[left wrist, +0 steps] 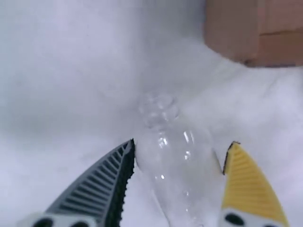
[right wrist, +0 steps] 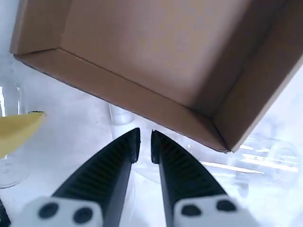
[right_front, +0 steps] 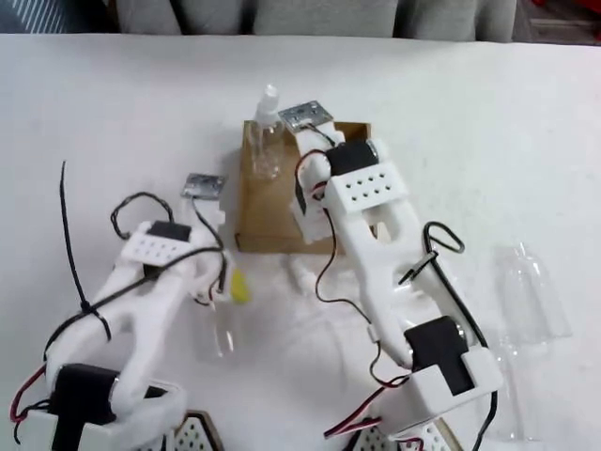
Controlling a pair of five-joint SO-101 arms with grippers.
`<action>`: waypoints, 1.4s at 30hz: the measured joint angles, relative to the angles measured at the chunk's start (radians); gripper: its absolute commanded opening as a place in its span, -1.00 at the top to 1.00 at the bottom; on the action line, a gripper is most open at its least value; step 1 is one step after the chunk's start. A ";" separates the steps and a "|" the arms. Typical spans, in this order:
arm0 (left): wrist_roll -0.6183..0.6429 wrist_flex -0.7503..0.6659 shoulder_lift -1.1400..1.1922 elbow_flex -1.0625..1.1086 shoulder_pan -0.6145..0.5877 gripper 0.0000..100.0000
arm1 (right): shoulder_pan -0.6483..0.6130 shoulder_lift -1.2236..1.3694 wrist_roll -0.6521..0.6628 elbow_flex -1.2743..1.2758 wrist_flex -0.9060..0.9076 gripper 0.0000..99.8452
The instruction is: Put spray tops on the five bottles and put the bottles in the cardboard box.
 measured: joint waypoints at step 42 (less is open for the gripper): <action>0.466 0.025 0.006 -0.031 0.075 0.42 | 0.000 0.000 0.041 0.000 -0.012 0.96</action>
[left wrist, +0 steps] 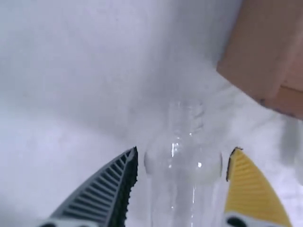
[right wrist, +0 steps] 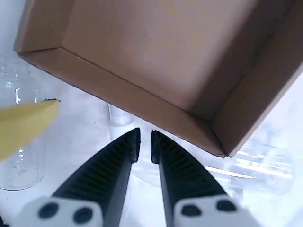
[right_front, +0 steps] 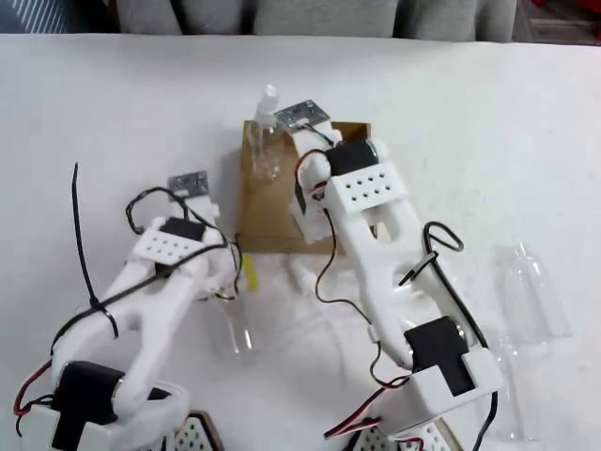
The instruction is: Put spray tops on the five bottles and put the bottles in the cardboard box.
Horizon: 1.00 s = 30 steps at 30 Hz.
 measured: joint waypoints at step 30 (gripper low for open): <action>-0.425 -0.006 0.005 -0.031 -0.163 0.85 | 0.028 0.000 0.002 0.000 0.000 0.96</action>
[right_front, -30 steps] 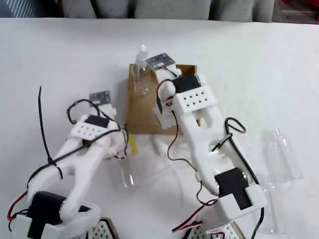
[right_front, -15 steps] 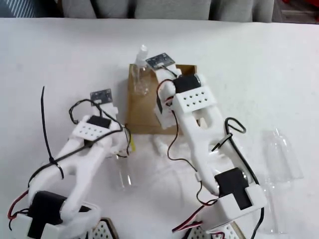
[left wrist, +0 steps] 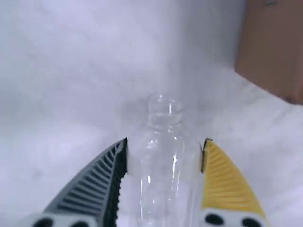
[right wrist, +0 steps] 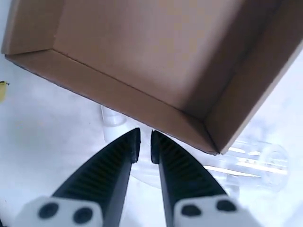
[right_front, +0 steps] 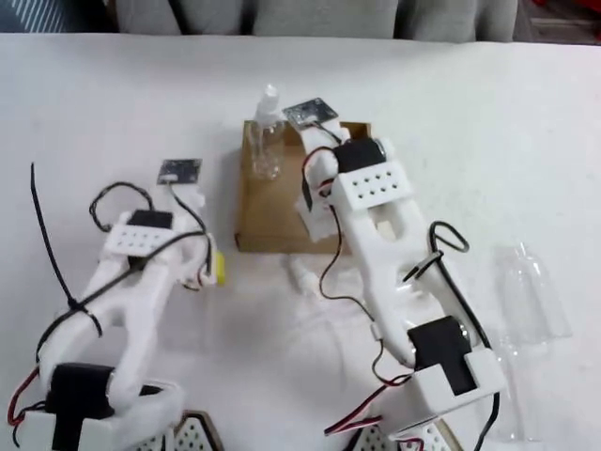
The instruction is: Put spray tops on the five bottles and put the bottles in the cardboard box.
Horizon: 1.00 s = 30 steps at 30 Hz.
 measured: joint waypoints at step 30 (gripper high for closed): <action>-0.008 -0.006 0.000 -0.038 -0.075 0.85 | -0.091 0.000 0.000 0.164 -0.080 0.73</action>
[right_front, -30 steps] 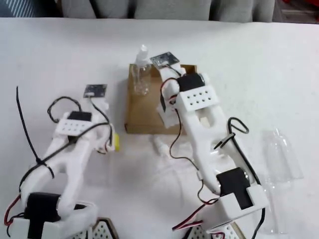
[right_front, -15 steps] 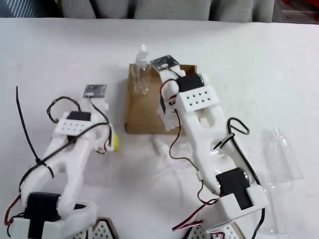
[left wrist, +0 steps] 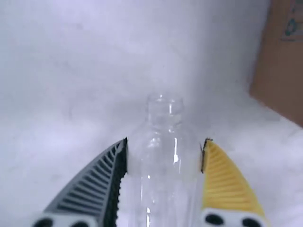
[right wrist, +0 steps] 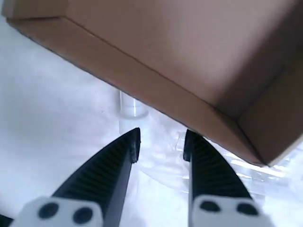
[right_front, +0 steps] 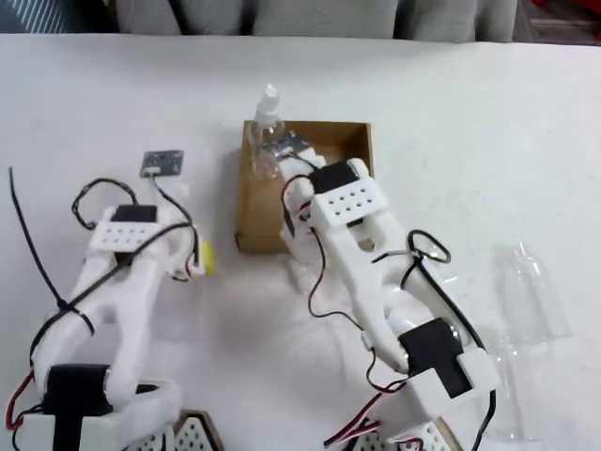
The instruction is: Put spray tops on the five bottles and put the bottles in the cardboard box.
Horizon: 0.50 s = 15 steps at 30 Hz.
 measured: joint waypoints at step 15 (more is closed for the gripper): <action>0.000 0.000 0.000 -0.005 -0.061 0.85 | -0.002 0.155 -0.002 0.002 -0.110 0.73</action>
